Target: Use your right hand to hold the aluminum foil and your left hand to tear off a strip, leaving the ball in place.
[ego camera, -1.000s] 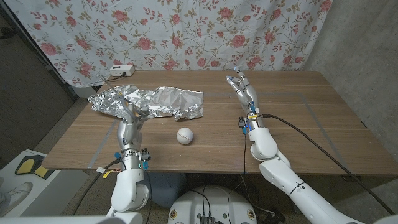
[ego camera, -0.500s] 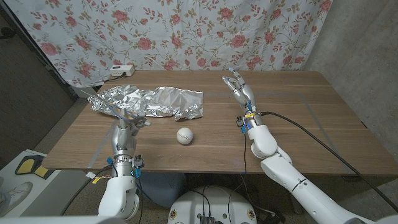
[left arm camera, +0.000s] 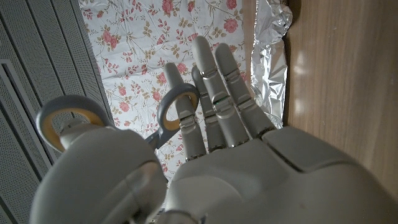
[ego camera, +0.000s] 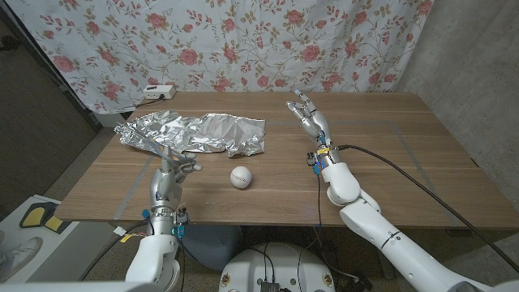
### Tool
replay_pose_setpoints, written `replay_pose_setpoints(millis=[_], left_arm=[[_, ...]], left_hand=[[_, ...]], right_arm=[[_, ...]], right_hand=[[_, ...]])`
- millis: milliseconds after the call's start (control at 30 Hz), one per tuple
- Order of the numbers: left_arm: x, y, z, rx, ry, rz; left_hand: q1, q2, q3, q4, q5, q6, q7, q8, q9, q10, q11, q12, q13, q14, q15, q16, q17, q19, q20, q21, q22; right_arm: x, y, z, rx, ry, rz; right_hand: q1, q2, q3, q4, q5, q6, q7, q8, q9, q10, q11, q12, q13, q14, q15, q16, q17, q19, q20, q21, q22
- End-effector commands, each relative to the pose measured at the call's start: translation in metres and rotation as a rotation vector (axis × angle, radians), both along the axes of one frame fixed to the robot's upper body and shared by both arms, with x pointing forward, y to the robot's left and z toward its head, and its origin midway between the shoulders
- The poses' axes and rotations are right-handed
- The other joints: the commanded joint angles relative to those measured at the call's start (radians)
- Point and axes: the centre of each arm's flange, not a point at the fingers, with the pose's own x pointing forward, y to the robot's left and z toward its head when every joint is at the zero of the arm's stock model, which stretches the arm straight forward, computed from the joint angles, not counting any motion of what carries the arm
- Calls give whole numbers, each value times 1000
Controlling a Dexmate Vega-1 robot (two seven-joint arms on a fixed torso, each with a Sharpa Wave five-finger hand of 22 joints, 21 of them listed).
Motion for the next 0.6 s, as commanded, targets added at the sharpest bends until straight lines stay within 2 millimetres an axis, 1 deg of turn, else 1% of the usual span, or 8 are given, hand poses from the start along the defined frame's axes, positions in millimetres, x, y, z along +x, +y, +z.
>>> replay_pose_setpoints(millis=[33, 267, 367, 600], left_arm=[[-3, -4, -5, 8, 28, -20], [-6, -4, -6, 1, 26, -17], [-6, -5, -8, -1, 28, -19], [-6, -5, -10, -3, 37, -20]], left_hand=[[0, 12, 0, 7, 6, -15, 30, -4, 3, 69, -67, 114, 3, 8, -2, 6, 4, 3, 6, 6, 3], [5, 16, 0, 8, 5, -13, 31, -7, 7, 71, -65, 112, 0, 5, -3, 8, 4, 2, 4, 8, 3], [10, 20, 1, 8, 5, -13, 29, -9, 9, 69, -69, 114, 4, 4, -2, 9, 4, 2, 4, 8, 1], [15, 24, 1, 9, 4, -11, 27, -14, 12, 71, -67, 112, -2, 3, 0, 9, -1, 2, 3, 10, -1]], right_arm=[[0, 2, 11, -126, -10, -32], [-1, 13, 21, -271, -51, -72], [-3, 22, 25, -361, -81, -88], [-4, 44, 31, -553, -137, -119]], right_hand=[[-1, 2, 5, -10, 5, -16, 4, -5, 3, -15, 6, -12, 6, -10, -83, -5, -4, -9, -1, 1, 3], [5, 3, 8, -18, 7, -29, 8, -7, 3, -28, 9, -22, 8, -20, -74, -9, -8, -13, 0, 1, 3], [9, 2, 9, -24, 7, -40, 6, -10, 2, -33, 8, -27, 9, -31, -69, -13, -12, -17, 0, 0, 3], [21, -2, 14, -39, 11, -70, 14, -14, 2, -63, 4, -50, 11, -62, -64, -26, -21, -33, 0, -2, 3]])
